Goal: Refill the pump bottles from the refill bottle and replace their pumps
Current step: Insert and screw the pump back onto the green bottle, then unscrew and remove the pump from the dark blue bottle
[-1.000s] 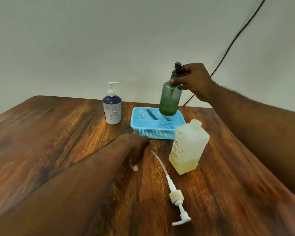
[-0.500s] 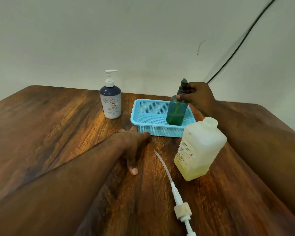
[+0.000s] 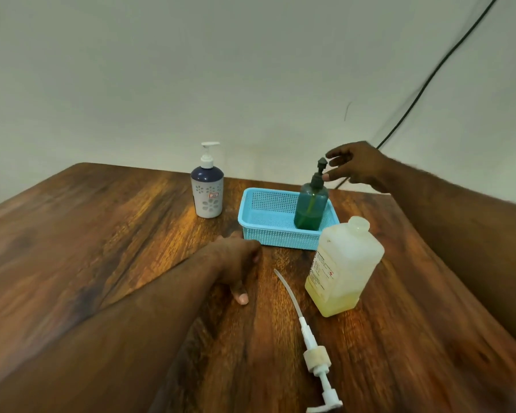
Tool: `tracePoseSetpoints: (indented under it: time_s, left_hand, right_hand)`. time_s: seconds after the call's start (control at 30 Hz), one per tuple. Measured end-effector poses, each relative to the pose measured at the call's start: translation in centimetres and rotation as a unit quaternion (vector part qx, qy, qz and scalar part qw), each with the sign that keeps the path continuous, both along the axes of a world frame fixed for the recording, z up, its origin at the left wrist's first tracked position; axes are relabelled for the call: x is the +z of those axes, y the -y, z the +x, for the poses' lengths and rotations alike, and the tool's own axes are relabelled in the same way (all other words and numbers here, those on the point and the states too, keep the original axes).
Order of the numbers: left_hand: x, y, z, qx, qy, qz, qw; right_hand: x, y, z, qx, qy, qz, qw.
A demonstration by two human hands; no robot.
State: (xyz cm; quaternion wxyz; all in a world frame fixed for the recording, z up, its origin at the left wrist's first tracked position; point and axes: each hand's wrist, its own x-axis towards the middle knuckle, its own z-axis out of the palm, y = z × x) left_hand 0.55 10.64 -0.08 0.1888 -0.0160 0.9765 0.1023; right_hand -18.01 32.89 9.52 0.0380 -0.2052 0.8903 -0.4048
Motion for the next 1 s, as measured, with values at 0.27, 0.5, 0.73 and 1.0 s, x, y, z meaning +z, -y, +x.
tracePoseSetpoints:
  time_s: [0.27,0.5,0.73,1.0]
  left_hand:
    - [-0.4,4.2,2.2,0.09,-0.052,0.058,0.993]
    - [0.1,8.5,1.3,0.069,0.001,-0.022,0.997]
    - [-1.3,10.1,-0.6,0.069,0.018,0.004,0.997]
    - [-1.8,10.4,-1.4,0.071,0.004,0.01,0.997]
  right_hand:
    - [6.9,4.1,4.3,0.055,-0.137,0.087,0.985]
    - [3.7,15.4,7.0,0.09,-0.252,0.208,0.941]
    - [-0.2,23.6,6.3,0.138,-0.234,0.227,0.935]
    - [-2.3,26.1,5.1,0.028,-0.304,0.228,0.925]
